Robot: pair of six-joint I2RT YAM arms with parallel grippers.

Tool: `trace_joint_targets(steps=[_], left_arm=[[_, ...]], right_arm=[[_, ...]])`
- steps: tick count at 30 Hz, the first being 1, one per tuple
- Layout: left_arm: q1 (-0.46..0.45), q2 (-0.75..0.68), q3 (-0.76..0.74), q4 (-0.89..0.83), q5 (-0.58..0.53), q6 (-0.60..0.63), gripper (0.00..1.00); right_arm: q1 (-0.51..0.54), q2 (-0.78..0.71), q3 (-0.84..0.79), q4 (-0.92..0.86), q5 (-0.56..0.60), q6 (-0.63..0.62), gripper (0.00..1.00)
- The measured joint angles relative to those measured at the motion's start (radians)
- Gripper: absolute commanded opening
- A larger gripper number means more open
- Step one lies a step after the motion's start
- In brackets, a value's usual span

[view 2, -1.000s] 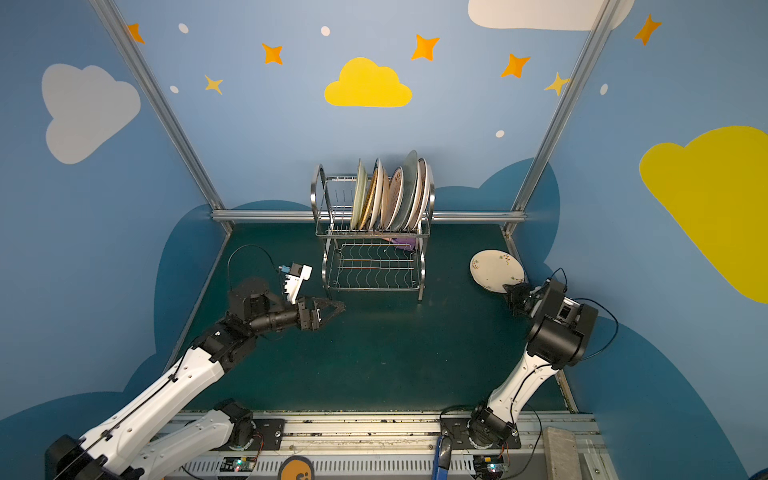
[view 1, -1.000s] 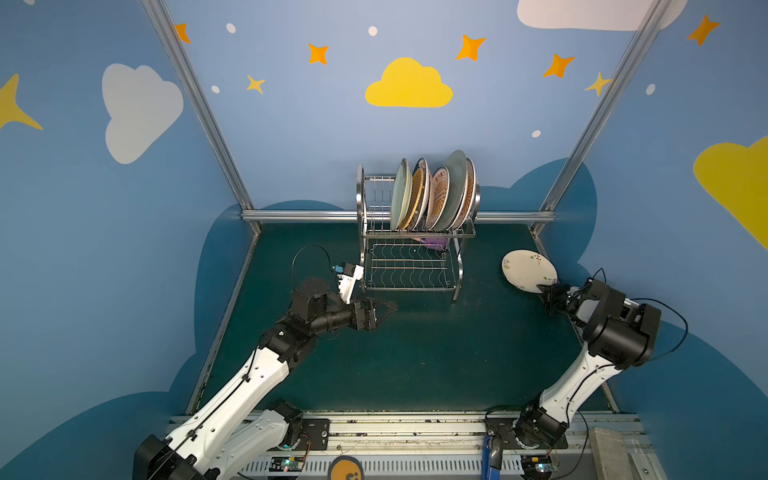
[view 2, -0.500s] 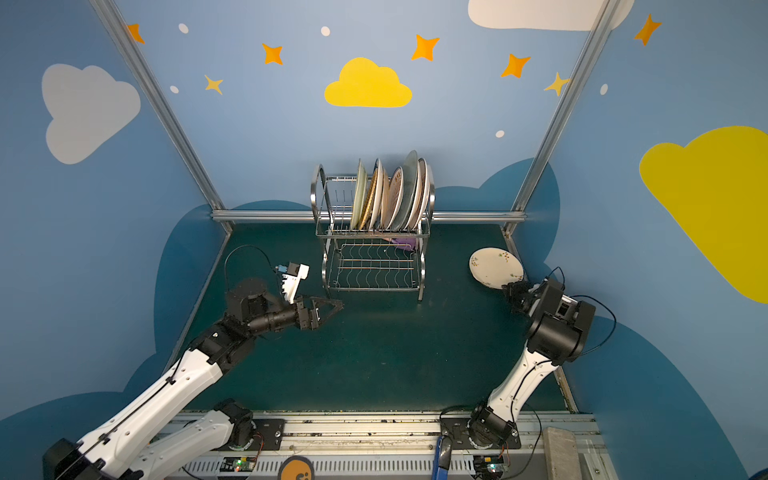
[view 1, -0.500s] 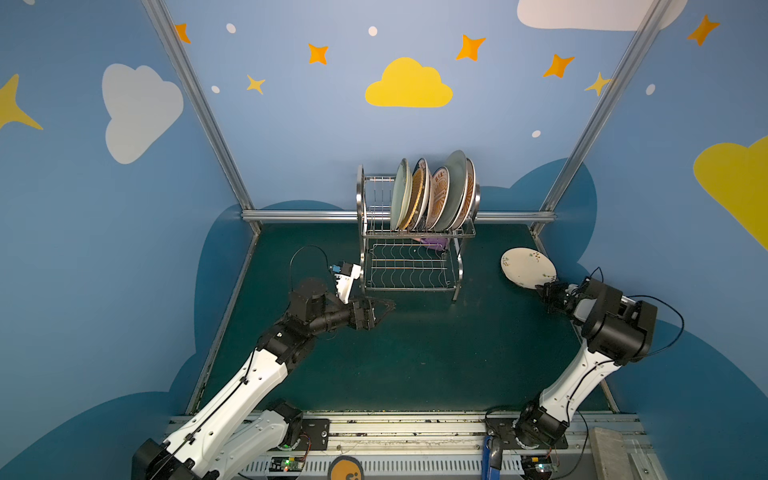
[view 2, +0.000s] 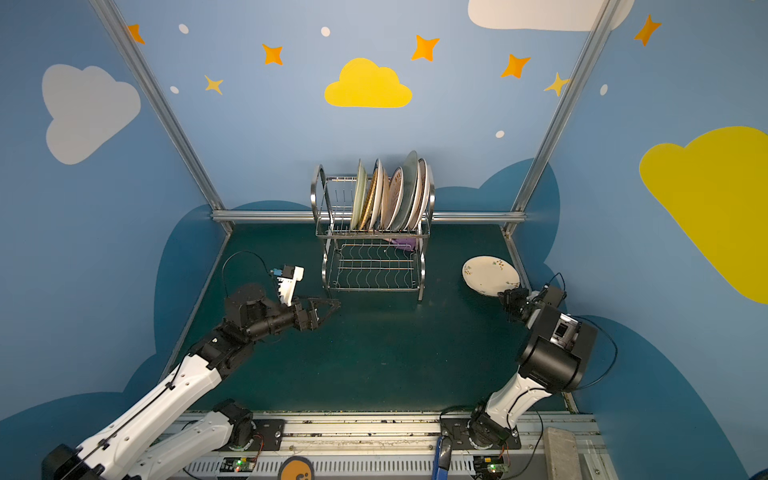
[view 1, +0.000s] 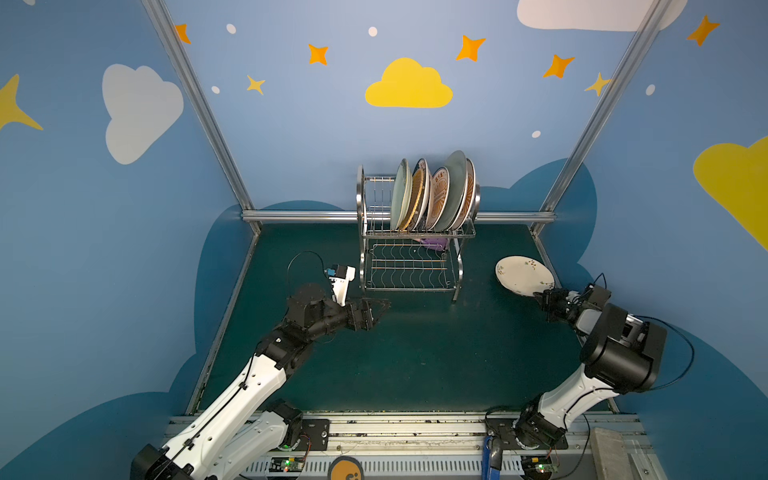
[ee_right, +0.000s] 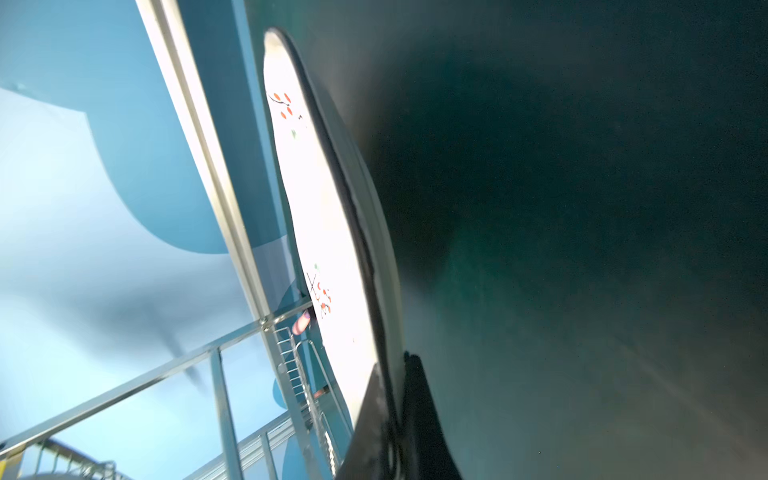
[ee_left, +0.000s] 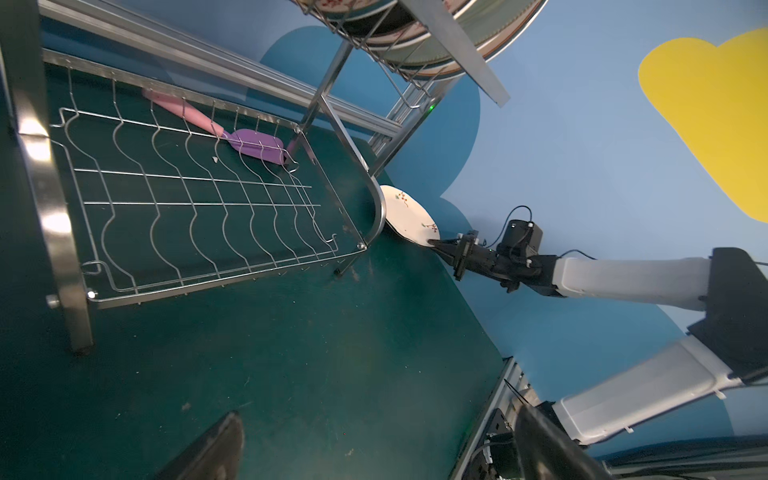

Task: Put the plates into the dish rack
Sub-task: 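Drag the white plate toward the robot with the right gripper, tilting it up, then grasp the white plate's rim with the left gripper beside the right gripper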

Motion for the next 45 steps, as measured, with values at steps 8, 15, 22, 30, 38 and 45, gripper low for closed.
trace_joint_targets(steps=[8,15,22,30,38,45], left_arm=[[0.000,-0.021,-0.008,0.035,-0.027,0.000,1.00],[-0.006,-0.021,-0.008,0.039,-0.024,0.001,1.00],[-0.033,-0.045,-0.009,0.045,-0.022,0.022,1.00],[-0.082,-0.067,-0.009,0.058,-0.027,0.053,1.00],[-0.124,-0.064,-0.009,0.069,-0.047,0.072,1.00],[-0.269,-0.031,-0.007,0.084,-0.132,0.196,1.00]], right_arm=[[-0.033,-0.208,-0.100,-0.067,-0.076,0.028,0.00],[-0.070,-0.418,-0.093,-0.252,-0.137,0.003,0.00],[-0.064,-0.542,-0.081,-0.483,-0.203,-0.049,0.00],[-0.062,-0.752,-0.081,-0.692,-0.264,-0.086,0.00],[0.009,-0.878,-0.079,-0.818,-0.284,-0.114,0.00],[0.116,-0.934,-0.079,-0.864,-0.275,-0.120,0.00]])
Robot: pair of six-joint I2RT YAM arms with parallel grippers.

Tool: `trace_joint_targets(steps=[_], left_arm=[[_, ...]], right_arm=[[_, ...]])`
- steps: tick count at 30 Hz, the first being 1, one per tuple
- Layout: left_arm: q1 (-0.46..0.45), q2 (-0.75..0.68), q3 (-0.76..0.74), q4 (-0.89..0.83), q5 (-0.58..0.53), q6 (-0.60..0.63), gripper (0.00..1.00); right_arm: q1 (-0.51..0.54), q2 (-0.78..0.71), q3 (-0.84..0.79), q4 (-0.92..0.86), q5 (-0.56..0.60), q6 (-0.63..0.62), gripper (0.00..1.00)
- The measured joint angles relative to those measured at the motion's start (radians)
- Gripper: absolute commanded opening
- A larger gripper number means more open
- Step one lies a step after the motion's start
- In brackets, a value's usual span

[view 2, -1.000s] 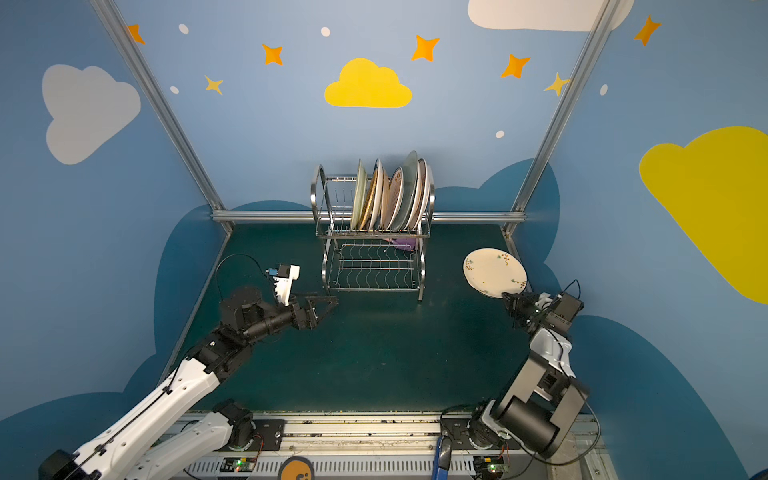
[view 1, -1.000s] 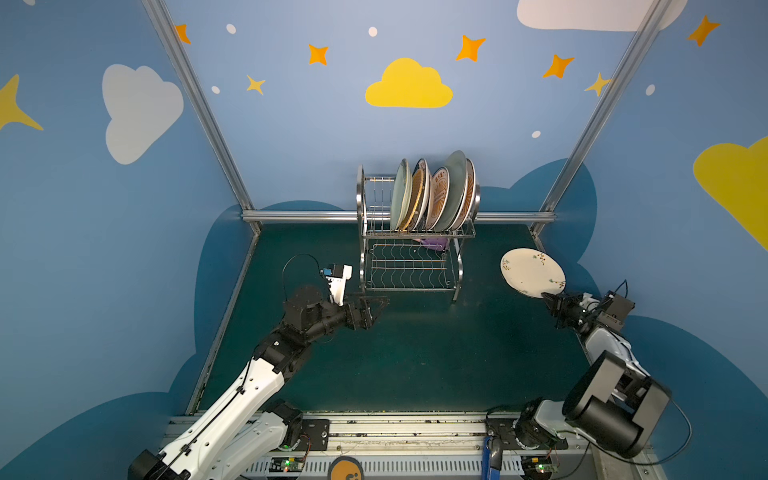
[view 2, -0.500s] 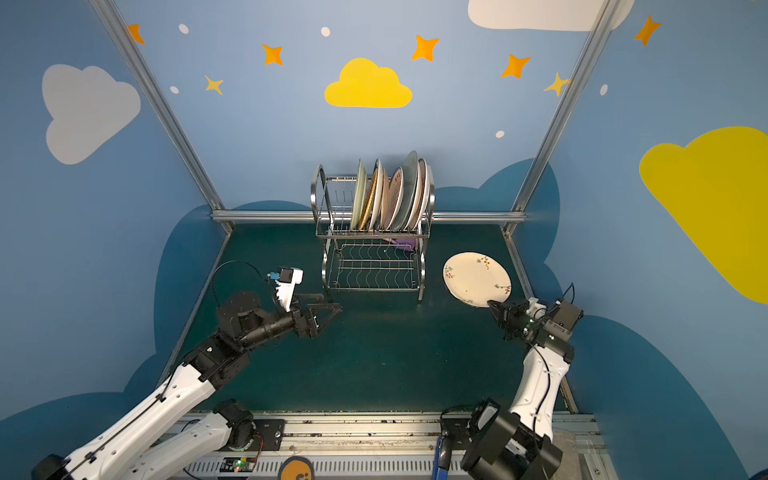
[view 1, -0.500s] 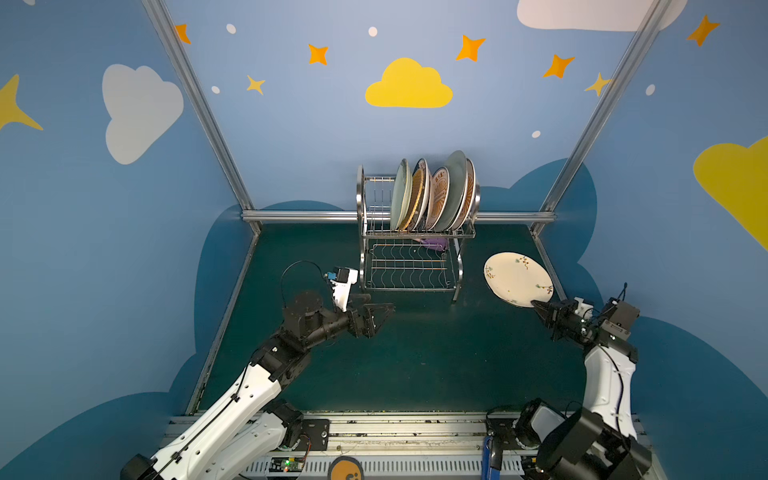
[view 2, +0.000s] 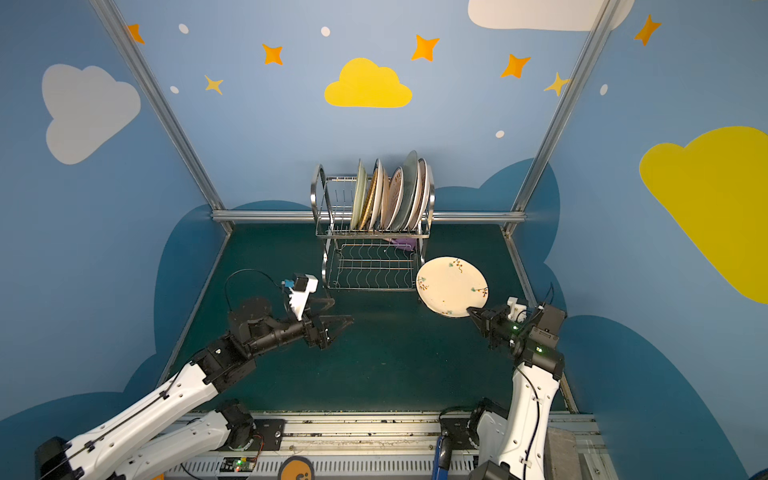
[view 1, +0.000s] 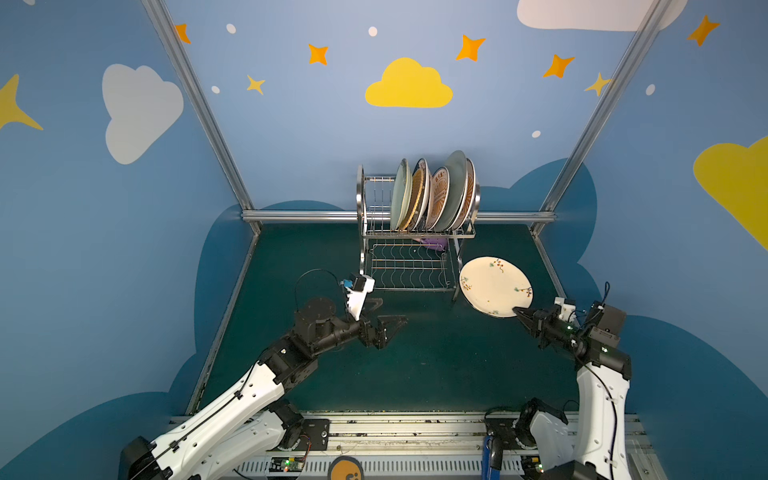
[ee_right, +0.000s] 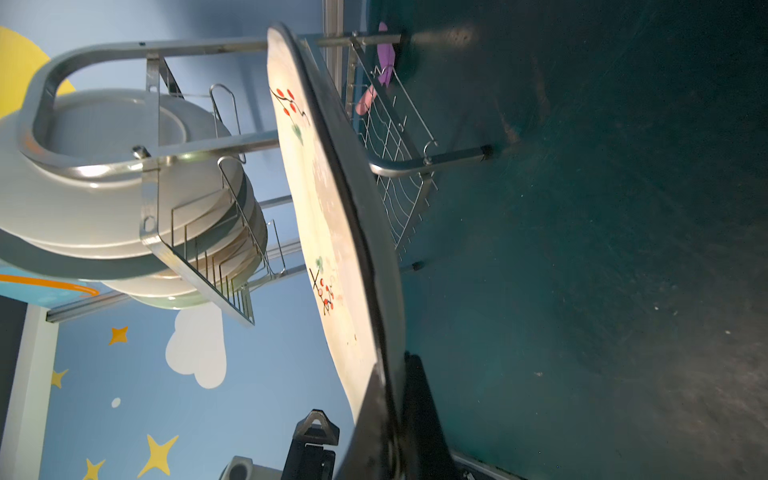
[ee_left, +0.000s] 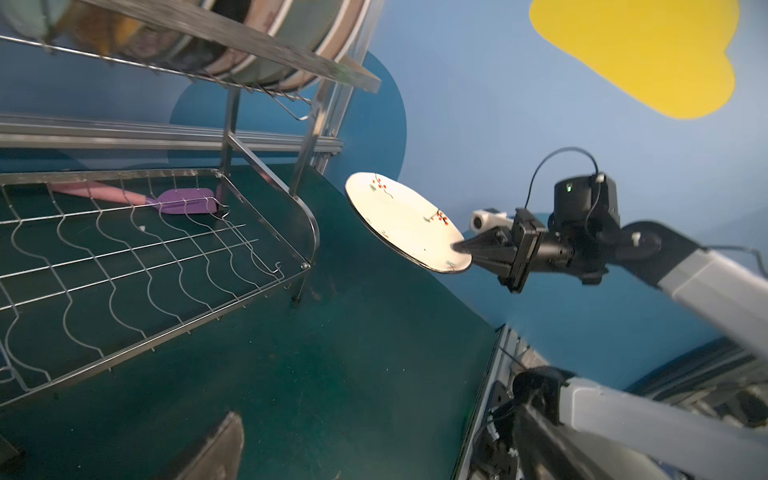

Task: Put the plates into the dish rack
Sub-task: 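Grasp the white plate's rim with the left gripper beside the right gripper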

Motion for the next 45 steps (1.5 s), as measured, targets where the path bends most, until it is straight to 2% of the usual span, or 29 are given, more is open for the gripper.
trace_joint_targets(steps=[6,14,20,25,34,39,45], left_arm=[[-0.174,0.102,0.047,-0.013,-0.159,0.204,1.00],[-0.373,0.275,0.139,0.014,-0.405,0.611,1.00],[-0.434,0.397,0.194,0.040,-0.492,0.922,0.98],[-0.443,0.489,0.219,0.072,-0.526,1.105,0.89],[-0.444,0.625,0.286,0.111,-0.601,1.270,0.67],[-0.444,0.693,0.309,0.157,-0.652,1.323,0.58],[-0.448,0.765,0.314,0.237,-0.726,1.394,0.37]], right_arm=[[0.105,-0.029,0.000,-0.004,0.019,0.001,0.00],[0.263,-0.002,0.000,-0.002,0.064,0.014,0.00],[0.360,0.040,0.002,0.021,0.094,0.039,0.00],[0.412,0.063,0.002,0.051,0.111,0.058,0.00],[0.450,0.076,0.008,0.080,0.114,0.084,0.00],[0.457,0.082,0.015,0.094,0.114,0.093,0.00],[0.469,0.087,0.015,0.092,0.117,0.095,0.00]])
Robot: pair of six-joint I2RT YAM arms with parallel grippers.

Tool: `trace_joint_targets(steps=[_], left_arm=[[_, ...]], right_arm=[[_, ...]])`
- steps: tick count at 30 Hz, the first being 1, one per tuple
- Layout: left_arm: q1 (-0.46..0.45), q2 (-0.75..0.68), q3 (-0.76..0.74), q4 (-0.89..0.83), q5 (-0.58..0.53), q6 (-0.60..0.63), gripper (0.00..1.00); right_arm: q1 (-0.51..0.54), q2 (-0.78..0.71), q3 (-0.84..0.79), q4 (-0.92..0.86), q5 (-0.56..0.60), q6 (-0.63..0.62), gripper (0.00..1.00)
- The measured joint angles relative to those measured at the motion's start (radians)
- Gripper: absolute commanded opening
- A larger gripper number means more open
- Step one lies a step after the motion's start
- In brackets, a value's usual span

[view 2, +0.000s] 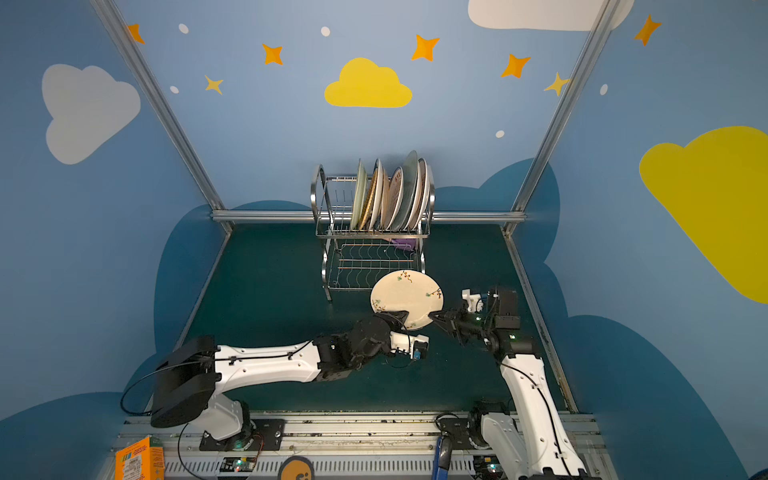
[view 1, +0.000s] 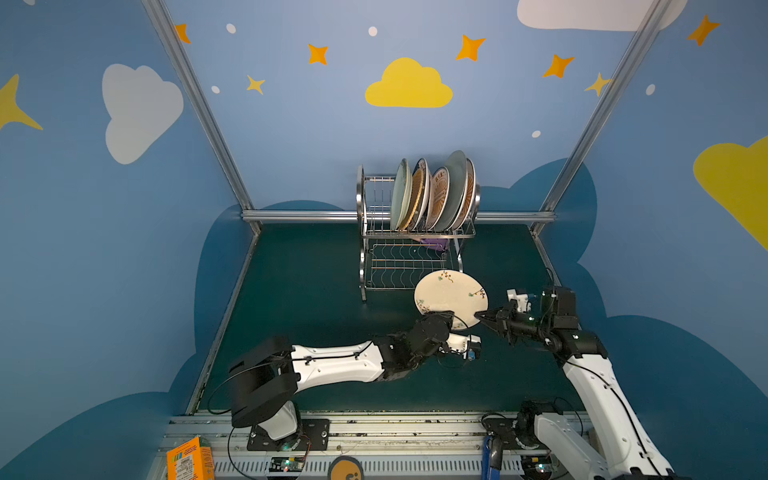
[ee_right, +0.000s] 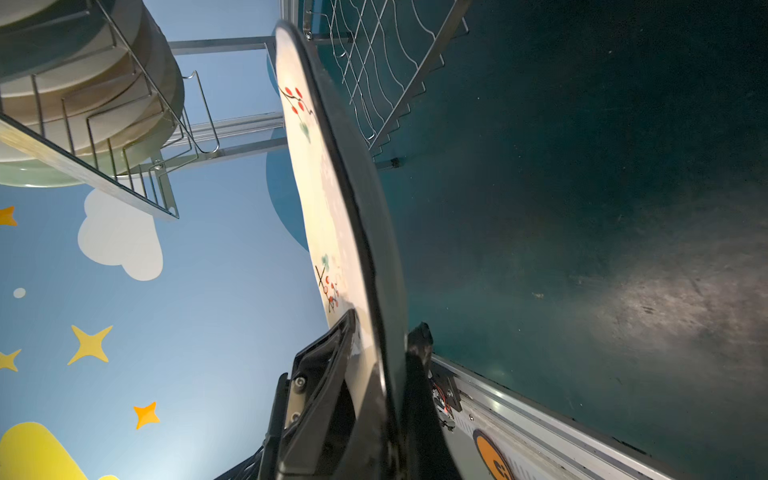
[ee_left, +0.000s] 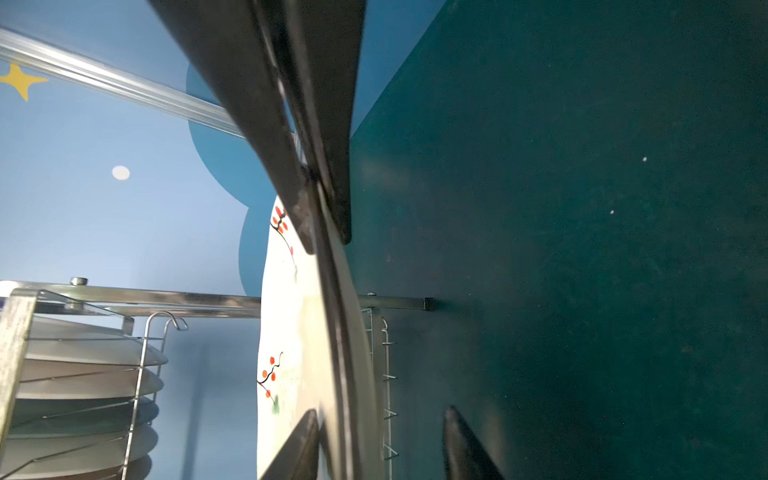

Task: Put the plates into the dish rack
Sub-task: 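Grasp the white plate's rim with the left gripper beside the right gripper, then lift the white plate to the rack's top tier with left gripper while right releases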

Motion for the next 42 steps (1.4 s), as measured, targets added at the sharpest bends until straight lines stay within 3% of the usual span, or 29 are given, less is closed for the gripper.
trace_joint_targets(steps=[8,12,13,16,17,22,27,31,36,39,42], left_arm=[[-0.024,0.095,0.015,0.163,-0.123,0.115,0.04],[-0.038,0.098,0.014,0.177,-0.161,0.136,0.04],[-0.041,0.095,0.014,0.177,-0.168,0.136,0.04],[-0.047,0.075,0.012,0.164,-0.175,0.123,0.04],[-0.049,0.065,0.008,0.152,-0.174,0.115,0.04],[-0.069,-0.052,-0.033,0.030,-0.153,0.038,0.04],[-0.101,-0.260,-0.090,-0.184,-0.096,-0.111,0.04],[-0.112,-0.471,-0.097,-0.391,0.003,-0.324,0.04],[-0.111,-0.726,-0.097,-0.465,0.041,-0.590,0.04],[-0.102,-0.785,-0.041,-0.476,0.009,-0.730,0.04],[-0.079,-0.748,0.076,-0.478,-0.051,-0.847,0.04]], right_arm=[[0.011,0.011,0.001,-0.001,0.043,0.031,0.00],[0.019,0.018,0.010,-0.006,0.055,0.038,0.00],[0.021,0.018,0.018,-0.011,0.058,0.035,0.09],[0.037,0.017,0.044,-0.009,0.049,0.002,0.51],[0.042,0.018,0.055,-0.008,0.046,-0.008,0.60],[0.059,0.050,0.122,0.014,0.050,-0.062,0.81],[0.058,0.123,0.245,0.063,0.091,-0.116,0.88],[0.058,0.158,0.318,0.102,0.113,-0.153,0.88],[0.060,0.158,0.330,0.143,0.136,-0.203,0.88],[0.074,0.137,0.296,0.200,0.145,-0.234,0.88],[0.097,0.116,0.238,0.266,0.142,-0.247,0.88]])
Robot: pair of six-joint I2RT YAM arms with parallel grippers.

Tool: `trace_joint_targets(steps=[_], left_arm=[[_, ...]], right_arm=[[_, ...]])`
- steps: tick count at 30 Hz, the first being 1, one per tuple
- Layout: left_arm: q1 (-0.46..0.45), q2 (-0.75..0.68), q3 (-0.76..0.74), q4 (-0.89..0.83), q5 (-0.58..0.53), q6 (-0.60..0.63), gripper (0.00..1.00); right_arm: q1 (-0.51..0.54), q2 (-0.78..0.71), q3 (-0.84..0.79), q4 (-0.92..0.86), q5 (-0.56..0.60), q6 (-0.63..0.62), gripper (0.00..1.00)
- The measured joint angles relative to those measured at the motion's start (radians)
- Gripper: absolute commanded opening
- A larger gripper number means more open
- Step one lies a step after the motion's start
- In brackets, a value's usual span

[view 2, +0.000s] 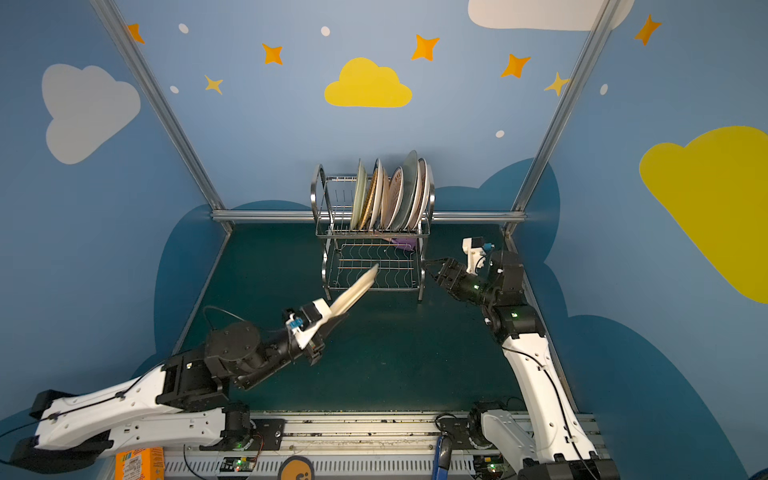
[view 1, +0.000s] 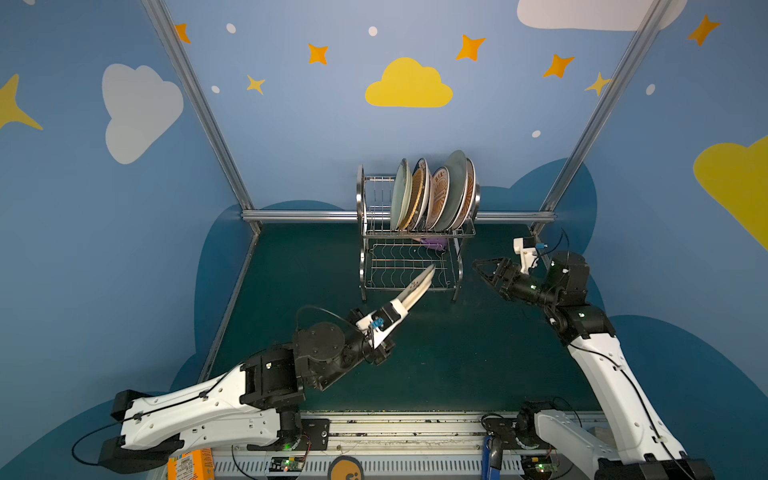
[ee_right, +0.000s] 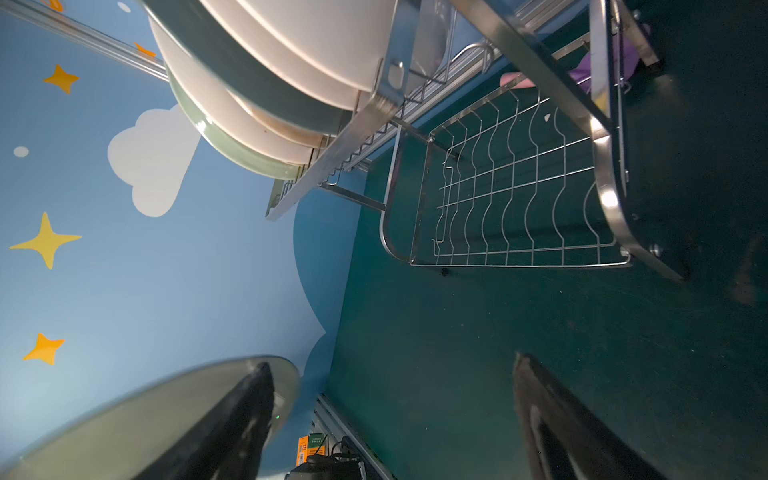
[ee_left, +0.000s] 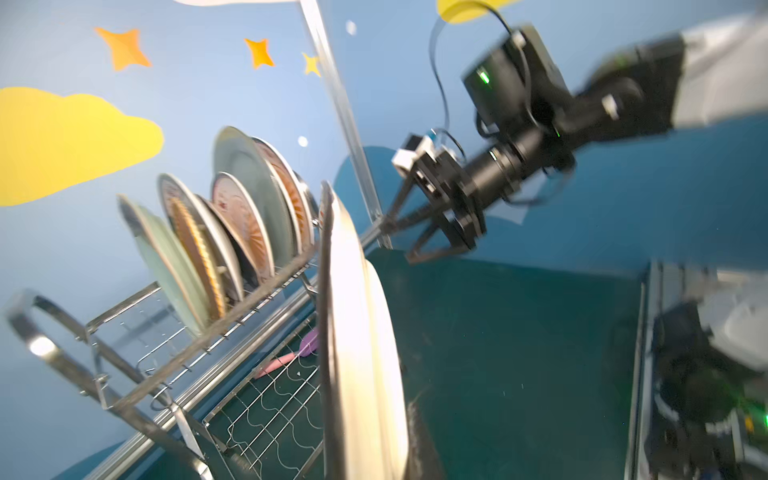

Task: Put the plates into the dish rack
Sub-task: 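Lift the white plate to the rack's top tier with left gripper while right releases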

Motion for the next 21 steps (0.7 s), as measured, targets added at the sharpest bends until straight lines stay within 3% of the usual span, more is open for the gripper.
trace_joint_targets(steps=[8,21], left_arm=[[0.143,0.164,0.253,0.108,-0.142,-0.170,0.04],[0.460,0.465,0.624,0.034,-0.051,-0.324,0.04]], right_arm=[[0.071,-0.001,-0.052,0.100,-0.016,-0.005,0.88],[0.196,-0.013,-0.078,0.148,-0.021,-0.051,0.88]])
